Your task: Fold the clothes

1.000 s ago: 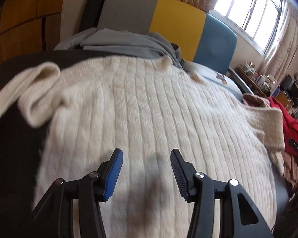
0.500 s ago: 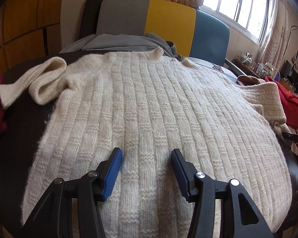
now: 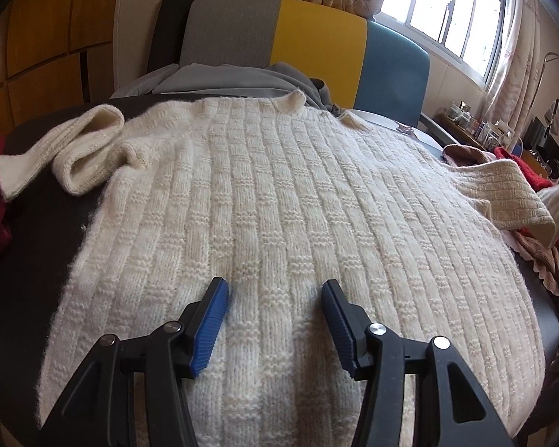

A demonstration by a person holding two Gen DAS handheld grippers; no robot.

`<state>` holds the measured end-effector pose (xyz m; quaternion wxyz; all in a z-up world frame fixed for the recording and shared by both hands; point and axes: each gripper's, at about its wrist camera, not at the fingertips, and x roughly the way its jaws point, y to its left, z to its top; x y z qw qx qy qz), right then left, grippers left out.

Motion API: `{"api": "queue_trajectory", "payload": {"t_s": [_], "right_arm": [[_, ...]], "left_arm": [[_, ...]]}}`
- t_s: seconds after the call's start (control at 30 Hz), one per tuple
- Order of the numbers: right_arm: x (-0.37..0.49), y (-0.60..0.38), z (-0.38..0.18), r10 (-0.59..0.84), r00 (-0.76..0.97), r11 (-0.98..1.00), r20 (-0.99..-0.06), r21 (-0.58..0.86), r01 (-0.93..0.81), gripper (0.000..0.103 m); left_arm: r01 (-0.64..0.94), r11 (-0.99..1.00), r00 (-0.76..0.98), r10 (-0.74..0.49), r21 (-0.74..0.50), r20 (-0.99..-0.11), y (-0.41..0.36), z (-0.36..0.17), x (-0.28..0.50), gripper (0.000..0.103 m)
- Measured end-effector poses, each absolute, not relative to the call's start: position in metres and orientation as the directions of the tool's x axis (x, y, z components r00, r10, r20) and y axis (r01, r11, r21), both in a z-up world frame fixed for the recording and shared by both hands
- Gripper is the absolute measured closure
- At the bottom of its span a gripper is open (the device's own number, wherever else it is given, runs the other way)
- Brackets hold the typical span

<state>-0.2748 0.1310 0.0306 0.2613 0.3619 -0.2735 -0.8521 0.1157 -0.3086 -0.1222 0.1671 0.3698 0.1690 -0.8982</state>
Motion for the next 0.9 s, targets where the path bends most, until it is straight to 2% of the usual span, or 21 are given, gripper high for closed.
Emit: {"api": "queue_trajectory", "payload": {"t_s": [0.17,0.3,0.37,0.47,0.53,0.67,0.73,0.9], "right_arm": [[-0.294,0.089,0.082,-0.742,-0.598,-0.553,-0.304,0.781,0.29,0.086],[-0.272,0.007,0.11,-0.857,-0.476,-0.427,-0.199,0.791,0.438,0.086],[-0.256,-0.048,0.106,-0.891,-0.384,-0.421,-0.242,0.758,0.498,0.086],[-0.228,-0.127,0.082,-0.913,-0.222,-0.407,-0.344,0.705,0.581,0.076],[-0.209,-0.151,0.06,-0.905,-0.152,-0.402,-0.398,0.68,0.614,0.054],[-0.179,-0.145,0.025,-0.897,-0.135,-0.406,-0.421,0.662,0.63,0.049],[-0.173,-0.132,0.006,-0.89,-0.144,-0.423,-0.432,0.666,0.615,0.04],[-0.165,-0.113,-0.049,-0.818,-0.149,-0.53,-0.556,0.626,0.572,0.037]], "left_arm": [[0.408,-0.885,-0.659,-0.115,-0.225,-0.744,-0.316,-0.116,0.115,0.05],[0.396,-0.808,-0.683,0.058,-0.436,-0.728,-0.343,-0.109,0.121,0.05],[0.393,-0.736,-0.702,0.148,-0.552,-0.697,-0.358,-0.108,0.124,0.049],[0.382,-0.644,-0.728,0.232,-0.663,-0.645,-0.374,-0.106,0.129,0.049],[0.361,-0.626,-0.743,0.256,-0.692,-0.619,-0.379,-0.102,0.132,0.049],[0.325,-0.638,-0.748,0.278,-0.698,-0.603,-0.382,-0.093,0.125,0.047],[0.312,-0.651,-0.744,0.285,-0.691,-0.605,-0.38,-0.09,0.114,0.047],[0.35,-0.674,-0.699,0.275,-0.651,-0.661,-0.378,-0.097,0.072,0.046]]}}
